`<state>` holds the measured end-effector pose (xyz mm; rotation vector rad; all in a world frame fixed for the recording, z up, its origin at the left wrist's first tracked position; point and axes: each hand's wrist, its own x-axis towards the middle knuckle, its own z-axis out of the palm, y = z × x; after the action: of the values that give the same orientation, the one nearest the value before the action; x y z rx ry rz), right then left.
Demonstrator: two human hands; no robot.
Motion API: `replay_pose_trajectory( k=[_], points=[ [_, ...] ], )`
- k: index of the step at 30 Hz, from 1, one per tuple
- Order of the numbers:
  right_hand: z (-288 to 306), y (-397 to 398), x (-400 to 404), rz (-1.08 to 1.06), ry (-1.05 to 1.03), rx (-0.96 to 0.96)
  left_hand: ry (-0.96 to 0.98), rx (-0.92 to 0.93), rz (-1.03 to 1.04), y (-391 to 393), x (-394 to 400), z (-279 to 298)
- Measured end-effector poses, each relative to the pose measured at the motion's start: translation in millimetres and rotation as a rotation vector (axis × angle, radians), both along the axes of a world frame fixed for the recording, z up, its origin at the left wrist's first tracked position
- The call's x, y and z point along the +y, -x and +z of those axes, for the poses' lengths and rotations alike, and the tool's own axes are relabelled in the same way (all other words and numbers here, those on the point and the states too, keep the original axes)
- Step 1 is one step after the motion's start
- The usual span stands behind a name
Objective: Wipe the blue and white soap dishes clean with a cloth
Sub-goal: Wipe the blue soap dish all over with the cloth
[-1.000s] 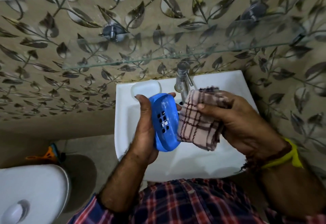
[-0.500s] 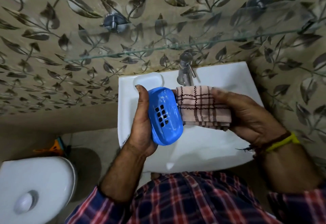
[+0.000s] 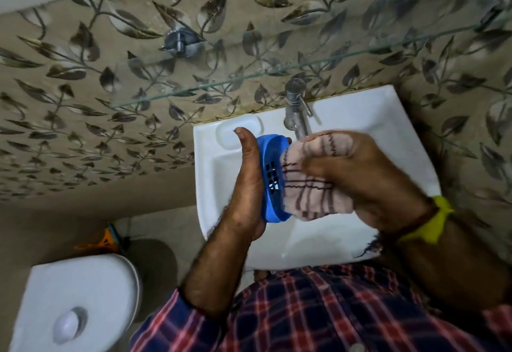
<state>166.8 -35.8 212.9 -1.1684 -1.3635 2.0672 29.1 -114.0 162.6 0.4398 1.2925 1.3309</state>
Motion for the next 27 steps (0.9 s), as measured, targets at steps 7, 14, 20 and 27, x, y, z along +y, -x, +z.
replay_pose_trajectory(
  k=[7, 14, 20, 27],
  points=[
    [3.0, 7.0, -1.7, -0.091, 0.327, 0.091, -0.108, -0.074, -0.050, -14.0, -2.8, -0.6],
    [4.0, 2.7, -9.4, -0.065, 0.269, 0.146, -0.136, -0.013, 0.032, -23.9, -1.6, 0.3],
    [1.8, 4.7, -8.1, -0.021, 0.086, 0.172, -0.141, -0.016, 0.056, -25.6, 0.7, 6.1],
    [-3.8, 5.8, -9.3, 0.100, -0.035, 0.128, -0.107, -0.026, 0.089, -18.4, -0.4, 5.7]
  ],
)
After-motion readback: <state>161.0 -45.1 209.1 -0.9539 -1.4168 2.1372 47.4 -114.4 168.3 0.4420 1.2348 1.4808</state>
